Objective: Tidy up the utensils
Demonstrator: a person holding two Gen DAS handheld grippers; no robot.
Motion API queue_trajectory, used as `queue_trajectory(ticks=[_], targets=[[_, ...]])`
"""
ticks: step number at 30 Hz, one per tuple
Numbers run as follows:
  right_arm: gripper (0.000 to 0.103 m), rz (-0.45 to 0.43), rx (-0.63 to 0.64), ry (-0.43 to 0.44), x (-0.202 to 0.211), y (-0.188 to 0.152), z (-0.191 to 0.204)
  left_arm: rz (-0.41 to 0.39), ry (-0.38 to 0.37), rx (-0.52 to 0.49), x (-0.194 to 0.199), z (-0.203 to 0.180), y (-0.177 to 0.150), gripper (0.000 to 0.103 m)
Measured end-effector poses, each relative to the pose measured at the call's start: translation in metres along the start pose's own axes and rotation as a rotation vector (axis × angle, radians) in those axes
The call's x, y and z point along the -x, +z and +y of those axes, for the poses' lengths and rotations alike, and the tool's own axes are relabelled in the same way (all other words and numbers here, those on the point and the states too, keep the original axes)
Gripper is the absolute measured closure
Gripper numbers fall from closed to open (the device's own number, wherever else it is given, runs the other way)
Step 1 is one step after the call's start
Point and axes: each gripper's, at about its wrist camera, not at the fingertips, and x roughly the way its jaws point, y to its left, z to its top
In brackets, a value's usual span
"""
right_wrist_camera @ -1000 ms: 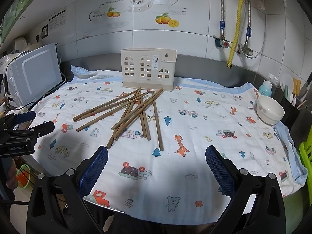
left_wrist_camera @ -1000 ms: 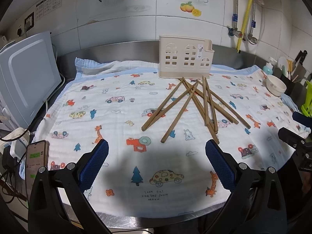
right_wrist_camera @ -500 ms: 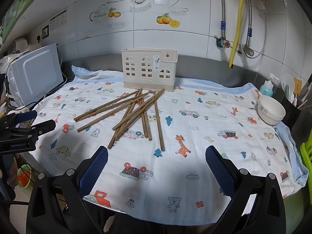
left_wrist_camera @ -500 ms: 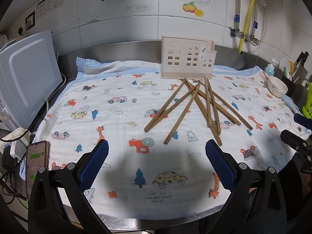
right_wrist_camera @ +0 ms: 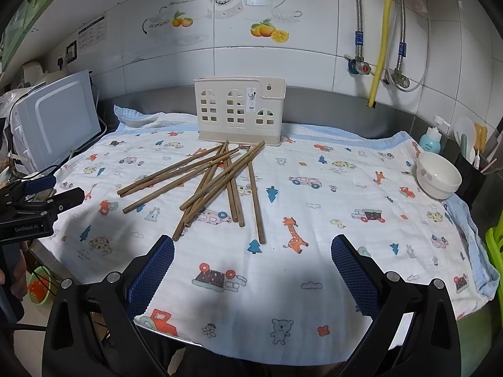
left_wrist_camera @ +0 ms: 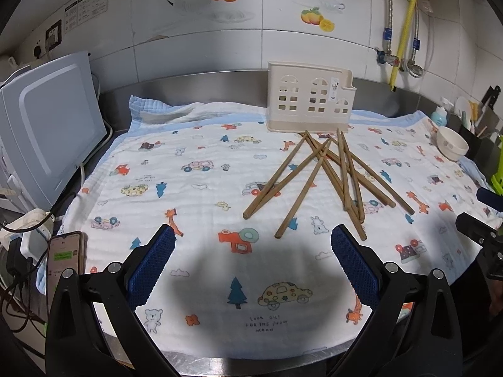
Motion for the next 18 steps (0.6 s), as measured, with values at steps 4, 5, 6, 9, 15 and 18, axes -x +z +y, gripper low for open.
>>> queue_trajectory(ticks=[4, 5, 6, 9, 15, 18], targets=[[0.006, 0.0, 0.001, 0.0, -0.0022, 0.0004, 0.0, 0.002, -0.002, 0.002, -0.0011, 0.0013, 0.0004, 0.005], [0.006, 0.001, 0.001, 0.002, -0.0027, 0.0004, 0.0001, 0.003, -0.003, 0.001, -0.0021, 0.0014, 0.0009, 0.005], [0.006, 0.002, 0.001, 0.001, -0.0025, 0.0007, 0.0, 0.002, -0.004, -0.002, -0.0024, 0.0016, 0.0009, 0.005], [0.006, 0.004, 0.001, 0.002, -0.0042, 0.0003, -0.0005, 0.0, 0.004, -0.009, -0.004, 0.0012, 0.0008, 0.005], [0.006, 0.003, -0.002, 0.002, -0.0052, 0.0007, -0.0012, 0.008, -0.004, -0.009, -0.0099, 0.0018, 0.0027, 0.005], [0.006, 0.008, -0.006, 0.006, -0.0072, 0.0009, -0.003, -0.008, -0.004, -0.042, -0.0088, -0.0022, 0.0044, 0.005]])
